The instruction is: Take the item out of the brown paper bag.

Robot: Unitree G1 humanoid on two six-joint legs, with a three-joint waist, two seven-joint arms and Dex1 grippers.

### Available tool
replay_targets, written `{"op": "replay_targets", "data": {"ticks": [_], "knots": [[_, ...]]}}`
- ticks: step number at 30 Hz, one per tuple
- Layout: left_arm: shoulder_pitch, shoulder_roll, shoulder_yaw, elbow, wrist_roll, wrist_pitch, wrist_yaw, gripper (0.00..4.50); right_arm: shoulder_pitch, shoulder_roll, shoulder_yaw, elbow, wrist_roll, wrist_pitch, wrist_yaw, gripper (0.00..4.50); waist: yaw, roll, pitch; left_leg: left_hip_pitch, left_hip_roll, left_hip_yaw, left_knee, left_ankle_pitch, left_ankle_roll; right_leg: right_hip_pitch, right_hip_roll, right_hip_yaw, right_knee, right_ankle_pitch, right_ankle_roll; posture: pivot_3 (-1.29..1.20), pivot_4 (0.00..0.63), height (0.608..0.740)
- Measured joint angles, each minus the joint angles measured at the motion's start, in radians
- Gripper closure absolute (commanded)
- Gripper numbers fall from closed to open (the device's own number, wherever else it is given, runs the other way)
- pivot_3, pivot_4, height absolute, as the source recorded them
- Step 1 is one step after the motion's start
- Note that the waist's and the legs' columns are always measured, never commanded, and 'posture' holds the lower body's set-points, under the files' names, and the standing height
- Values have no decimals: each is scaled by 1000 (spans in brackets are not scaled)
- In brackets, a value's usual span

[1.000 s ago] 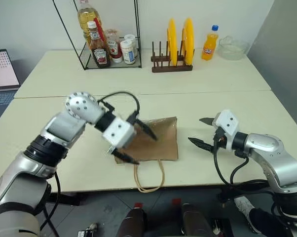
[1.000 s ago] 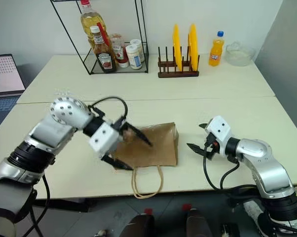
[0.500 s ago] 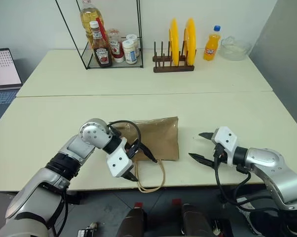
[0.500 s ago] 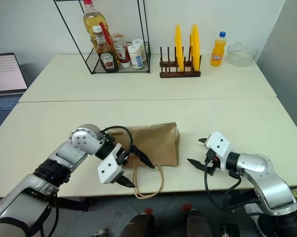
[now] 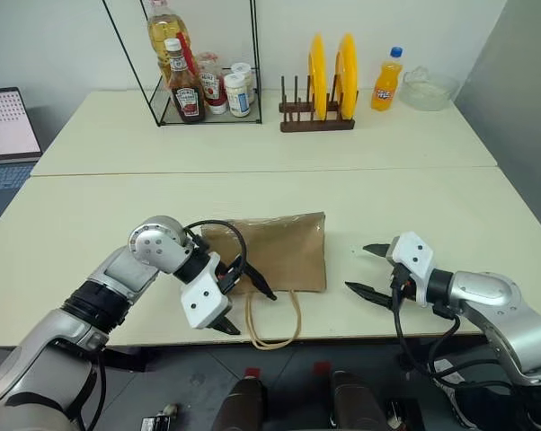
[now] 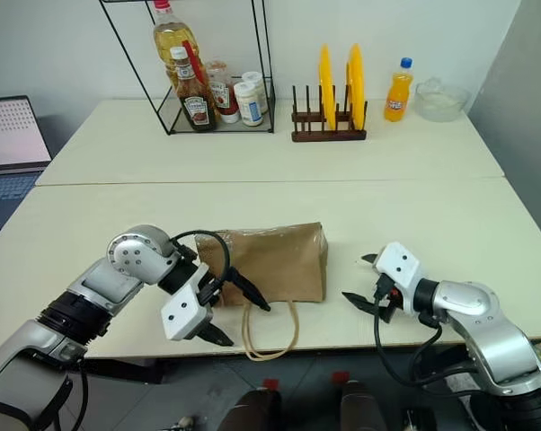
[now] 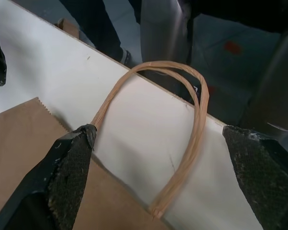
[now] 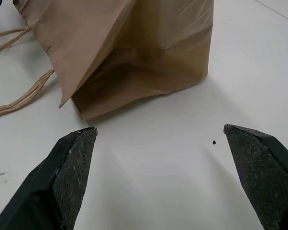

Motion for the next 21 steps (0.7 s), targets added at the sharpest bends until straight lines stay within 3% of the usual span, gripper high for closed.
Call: {"op": "replay_targets", "data": {"ticks": [5, 19, 21], "knots": [[20, -42, 1, 9, 44, 2, 21, 0, -12, 0, 1, 7, 0, 2, 0, 43, 2, 0, 0, 0, 0, 0, 0, 0, 0, 0, 1, -1, 0, 0, 0, 0, 150, 740], [14, -87, 85, 2, 29, 228, 47, 4321, -16, 0, 2, 24, -1, 3, 3, 0, 2, 0, 0, 0, 1, 0, 0, 0, 0, 0, 1, 0, 0, 0, 0, 0, 150, 740], [12, -87, 102, -2, 26, 275, 49, 4489, -8, -10, 3, 24, -4, -8, 16, 0, 3, 0, 0, 0, 1, -1, 0, 0, 0, 0, 1, -1, 0, 0, 0, 0, 150, 740]]}}
